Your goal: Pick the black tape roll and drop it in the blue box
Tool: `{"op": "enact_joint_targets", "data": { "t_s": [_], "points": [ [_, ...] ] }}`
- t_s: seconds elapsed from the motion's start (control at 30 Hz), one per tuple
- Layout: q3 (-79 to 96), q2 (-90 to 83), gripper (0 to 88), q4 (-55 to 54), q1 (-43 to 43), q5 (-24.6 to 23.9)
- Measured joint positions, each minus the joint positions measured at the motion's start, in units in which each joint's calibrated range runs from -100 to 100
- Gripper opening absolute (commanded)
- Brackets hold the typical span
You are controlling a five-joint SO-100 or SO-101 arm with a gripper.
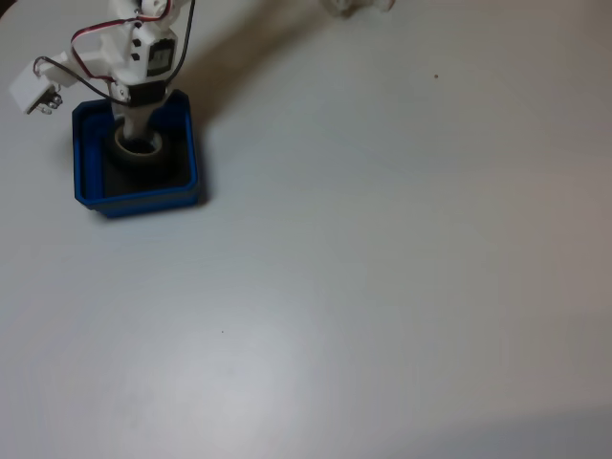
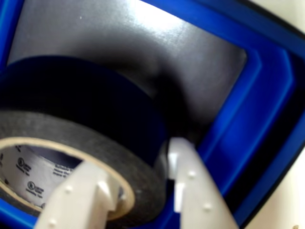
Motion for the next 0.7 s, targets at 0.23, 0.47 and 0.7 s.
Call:
{"op": "enact_joint_targets", "data": {
  "t_s": [0.23, 0.47, 0.7],
  "points": [
    [0.0, 0.4, 1.2, 0.0, 0.1, 0.0],
    [0.0, 0.4, 1.2, 0.0, 0.1, 0.0],
    [0.0, 2.5, 1.2, -0.1, 0.0, 0.0]
  ]
}}
